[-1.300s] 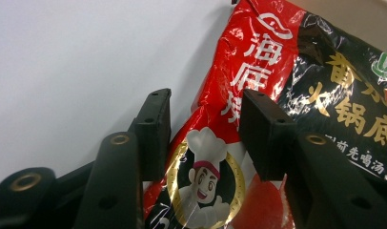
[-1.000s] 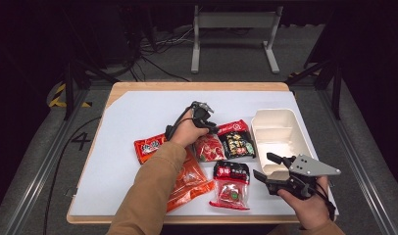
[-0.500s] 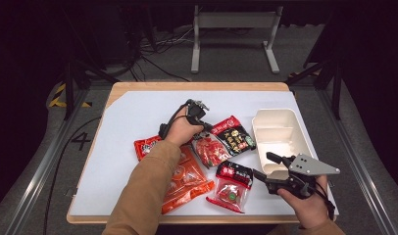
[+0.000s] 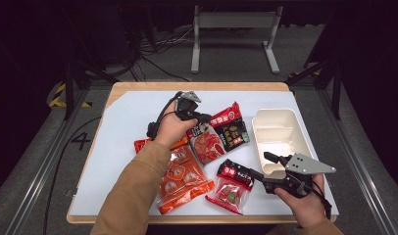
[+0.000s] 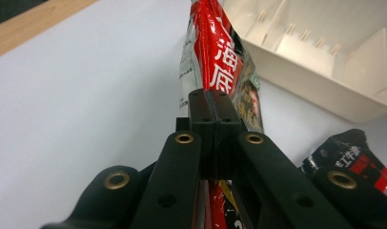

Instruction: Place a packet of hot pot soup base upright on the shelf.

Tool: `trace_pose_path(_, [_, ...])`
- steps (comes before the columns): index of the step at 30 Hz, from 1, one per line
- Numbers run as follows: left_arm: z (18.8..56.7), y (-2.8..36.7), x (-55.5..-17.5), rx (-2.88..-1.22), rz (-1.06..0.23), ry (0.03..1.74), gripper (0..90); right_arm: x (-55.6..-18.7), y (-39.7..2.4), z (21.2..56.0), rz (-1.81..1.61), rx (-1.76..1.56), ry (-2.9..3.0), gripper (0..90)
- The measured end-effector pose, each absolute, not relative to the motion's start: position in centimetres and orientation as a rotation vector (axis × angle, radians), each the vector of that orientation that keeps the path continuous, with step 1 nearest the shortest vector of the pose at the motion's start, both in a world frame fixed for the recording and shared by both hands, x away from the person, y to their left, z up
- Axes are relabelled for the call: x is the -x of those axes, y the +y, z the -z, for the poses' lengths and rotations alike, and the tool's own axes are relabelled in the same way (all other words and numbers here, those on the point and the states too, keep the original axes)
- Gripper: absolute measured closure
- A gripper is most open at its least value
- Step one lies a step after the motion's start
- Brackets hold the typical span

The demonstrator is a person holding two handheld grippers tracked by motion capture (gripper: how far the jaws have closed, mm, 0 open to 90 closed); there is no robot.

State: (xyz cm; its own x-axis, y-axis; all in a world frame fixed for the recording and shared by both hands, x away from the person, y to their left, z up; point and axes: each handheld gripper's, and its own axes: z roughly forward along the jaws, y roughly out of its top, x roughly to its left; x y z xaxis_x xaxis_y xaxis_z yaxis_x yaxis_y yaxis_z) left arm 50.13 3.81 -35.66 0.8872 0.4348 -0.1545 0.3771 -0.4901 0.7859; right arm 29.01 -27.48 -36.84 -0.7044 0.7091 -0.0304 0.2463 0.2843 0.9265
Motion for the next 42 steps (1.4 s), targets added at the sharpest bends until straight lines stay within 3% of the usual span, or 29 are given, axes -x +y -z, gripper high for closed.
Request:
trace_pose_path(25, [29.9,5.1,-45.6,-2.005,-0.231,0.428,90.0,-31.1,-27.7,35.7,-1.413,-0.933,2.058,29.5])
trace_pose_path(42, [26.6,5.5,-42.7,-1.910,-0.226,0.331,90.0,-34.4,-28.2,35.1,-1.432,-1.077,1.989,30.1])
